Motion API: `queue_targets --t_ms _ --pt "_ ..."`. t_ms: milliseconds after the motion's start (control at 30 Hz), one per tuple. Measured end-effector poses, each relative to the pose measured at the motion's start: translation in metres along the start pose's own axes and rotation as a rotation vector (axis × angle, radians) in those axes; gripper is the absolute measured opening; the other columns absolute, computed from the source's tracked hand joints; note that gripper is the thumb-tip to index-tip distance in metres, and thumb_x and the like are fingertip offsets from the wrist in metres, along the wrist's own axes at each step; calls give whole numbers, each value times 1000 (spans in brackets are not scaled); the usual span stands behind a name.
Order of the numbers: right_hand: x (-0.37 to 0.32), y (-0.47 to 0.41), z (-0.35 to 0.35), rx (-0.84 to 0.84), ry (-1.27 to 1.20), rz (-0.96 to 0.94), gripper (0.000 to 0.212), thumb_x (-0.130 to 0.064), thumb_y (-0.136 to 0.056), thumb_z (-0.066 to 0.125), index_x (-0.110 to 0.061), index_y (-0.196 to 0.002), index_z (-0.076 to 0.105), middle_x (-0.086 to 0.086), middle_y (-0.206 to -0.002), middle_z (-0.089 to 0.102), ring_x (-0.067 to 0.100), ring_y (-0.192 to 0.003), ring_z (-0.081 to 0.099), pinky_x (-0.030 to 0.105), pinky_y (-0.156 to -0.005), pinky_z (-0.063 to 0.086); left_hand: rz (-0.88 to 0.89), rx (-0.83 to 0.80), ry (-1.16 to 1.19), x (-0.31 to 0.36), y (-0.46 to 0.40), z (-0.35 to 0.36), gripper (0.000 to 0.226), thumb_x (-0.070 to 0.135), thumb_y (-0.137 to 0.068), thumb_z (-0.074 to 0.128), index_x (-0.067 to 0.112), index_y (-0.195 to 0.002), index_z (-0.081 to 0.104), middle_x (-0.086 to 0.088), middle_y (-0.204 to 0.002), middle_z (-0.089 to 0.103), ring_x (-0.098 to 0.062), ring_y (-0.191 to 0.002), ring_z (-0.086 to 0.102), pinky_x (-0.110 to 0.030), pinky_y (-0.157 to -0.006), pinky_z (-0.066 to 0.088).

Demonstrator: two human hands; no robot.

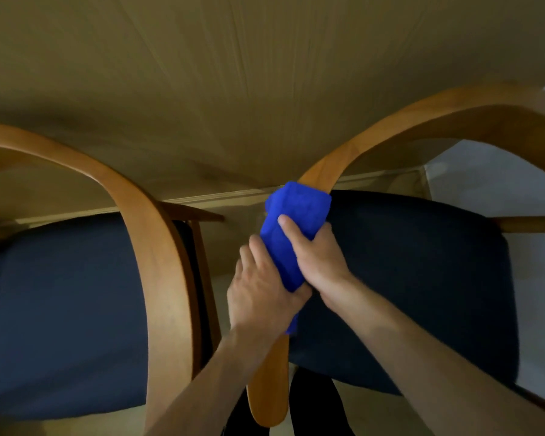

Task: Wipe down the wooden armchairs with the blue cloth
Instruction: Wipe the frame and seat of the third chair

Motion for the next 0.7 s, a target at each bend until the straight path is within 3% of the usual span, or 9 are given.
queue_targets --t_ms 133,200,300,467,600,700 --pt "34 25 9 -90 90 -9 57 -62 -82 63 -26 -120 42 -19 -94 59 -10 -72 60 8 -51 42 -100 -36 32 -21 48 7 106 70 -59 67 27 -139 14 7 -125 41 -10 -112 51 -18 -77 42" --pt "49 40 11 -155 120 -6 62 -64 -81 63 -25 -124 40 -19 -97 60 -9 -76 61 8 -55 44 -151 -61 44 -28 72 8 108 72 -58 65 28 -139 11 8 -126 40 -9 -112 50 -16 -77 39" --pt "66 59 12 -229 152 0 71 -64 -82 63 -22 -134 40 -17 -103 61 -2 -87 61 18 -68 47 -202 -78 76 -34 102 8 108 66 -59 68 23 -141 14 5 -126 42 -11 -112 53 -19 -80 46" --pt "83 80 15 -249 198 -14 67 -60 -84 63 -23 -135 39 -15 -106 60 -3 -89 57 17 -70 45 -234 -76 161 -40 134 17 105 62 -62 69 22 -142 15 2 -127 42 -12 -112 52 -15 -76 42" --pt "102 103 19 -246 181 -27 59 -55 -87 62 -25 -134 39 -14 -110 61 0 -90 61 17 -73 48 -242 -74 214 -49 162 27 104 57 -68 76 24 -143 12 3 -130 41 -11 -112 53 -26 -78 57" --pt "117 123 20 -245 156 -48 52 -48 -90 63 -24 -131 42 -15 -104 63 -4 -84 63 10 -67 50 -212 -105 274 -57 181 31 98 55 -74 68 22 -146 11 2 -136 42 -9 -116 52 -22 -81 56"
Point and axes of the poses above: each hand's wrist, its own y-axis away from the middle knuckle, its own z-axis out of the palm, x = y × z, the point moved 1 cm from there along -y, towards the middle knuckle
